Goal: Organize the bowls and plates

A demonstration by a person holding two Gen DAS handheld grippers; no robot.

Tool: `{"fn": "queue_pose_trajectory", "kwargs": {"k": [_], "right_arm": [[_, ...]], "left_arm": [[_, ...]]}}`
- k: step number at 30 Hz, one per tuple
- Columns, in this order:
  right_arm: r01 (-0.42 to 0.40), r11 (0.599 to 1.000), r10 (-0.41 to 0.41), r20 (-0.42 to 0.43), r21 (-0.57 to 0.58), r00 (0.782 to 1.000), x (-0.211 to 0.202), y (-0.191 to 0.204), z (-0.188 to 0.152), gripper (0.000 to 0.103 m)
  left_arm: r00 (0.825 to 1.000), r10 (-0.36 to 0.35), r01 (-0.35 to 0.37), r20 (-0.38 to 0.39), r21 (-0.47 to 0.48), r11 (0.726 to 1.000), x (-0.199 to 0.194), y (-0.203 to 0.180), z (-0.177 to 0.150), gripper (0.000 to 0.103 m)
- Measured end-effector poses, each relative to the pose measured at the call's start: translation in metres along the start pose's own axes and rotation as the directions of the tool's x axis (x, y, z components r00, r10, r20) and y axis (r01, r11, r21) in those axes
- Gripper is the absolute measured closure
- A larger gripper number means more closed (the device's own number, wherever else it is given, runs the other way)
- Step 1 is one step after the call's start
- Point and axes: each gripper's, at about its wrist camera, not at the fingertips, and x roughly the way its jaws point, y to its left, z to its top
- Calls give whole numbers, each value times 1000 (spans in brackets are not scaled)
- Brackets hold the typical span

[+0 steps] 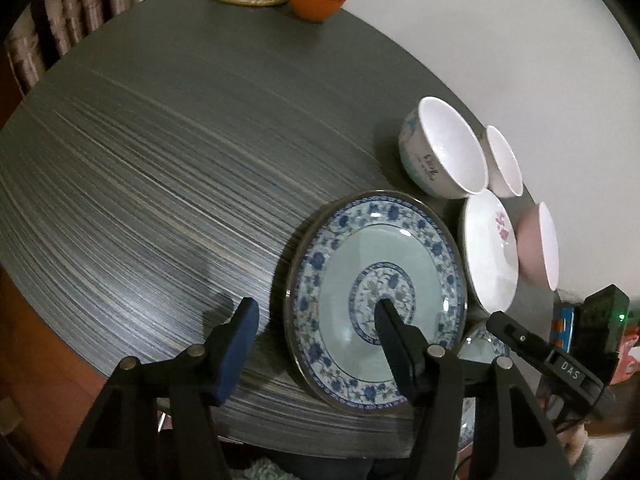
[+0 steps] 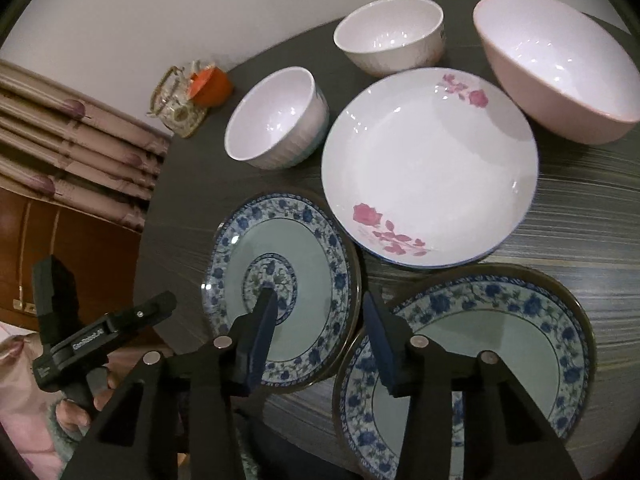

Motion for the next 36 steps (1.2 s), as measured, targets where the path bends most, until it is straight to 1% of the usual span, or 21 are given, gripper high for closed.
{"fn": "queue_pose_trajectory", "kwargs": {"k": [1,3,8,13,17,19,21,23,25,27,29,32,34,36], "right_arm": [[5,1000,-5,-4,-2,1000,3,0,1,64],[21,1000,-21,-21,-4,1000,11,-1,6,65],[33,999,-33,-48,-3,998,27,-4,12,69],[36,999,-35,-66,5,997,35,-8,16,72],[38,999,-38,-74,0,997,41,-9,20,73],[33,999,-33,-77,-3,996,43,-9,22,73],[38,999,-38,-79,-3,996,46,-9,23,74],[31,1000,-31,-85,0,996,49,-8,24,76],[34,999,-35,-86,-6,996,52,-8,25,77],[34,999,-35,-88,-10,996,54,-8,25,78],[32,999,-32,-90,-6,995,58,-7,27,79],[32,999,-32,-95,-5,995,61,-9,27,82],[47,999,-48,-93,-17,995,63,-8,26,87],[59,998,-61,-90,-22,994,63,-8,26,90]], "left_arm": [[1000,-1,1,-1,-3,1000,2,3,1,43],[1000,3,-3,-11,-14,1000,7,6,2,49],[999,8,-8,-31,-22,1000,20,10,5,51],[999,15,-17,-48,-26,1000,32,12,9,58],[998,19,-21,-58,-28,999,40,14,12,59],[998,18,-20,-63,-22,1000,43,13,11,62],[997,17,-19,-73,-21,1000,47,13,12,67],[997,19,-20,-79,-18,1000,51,12,12,68],[997,17,-18,-75,-12,1000,52,12,13,71],[997,2,-3,-82,-8,1000,52,12,15,80],[996,-4,4,-90,1,1000,55,10,16,84],[996,15,-13,-83,27,1000,56,4,15,84],[997,23,-20,-77,38,999,54,1,15,84],[997,33,-29,-67,50,998,52,-3,15,85]]}}
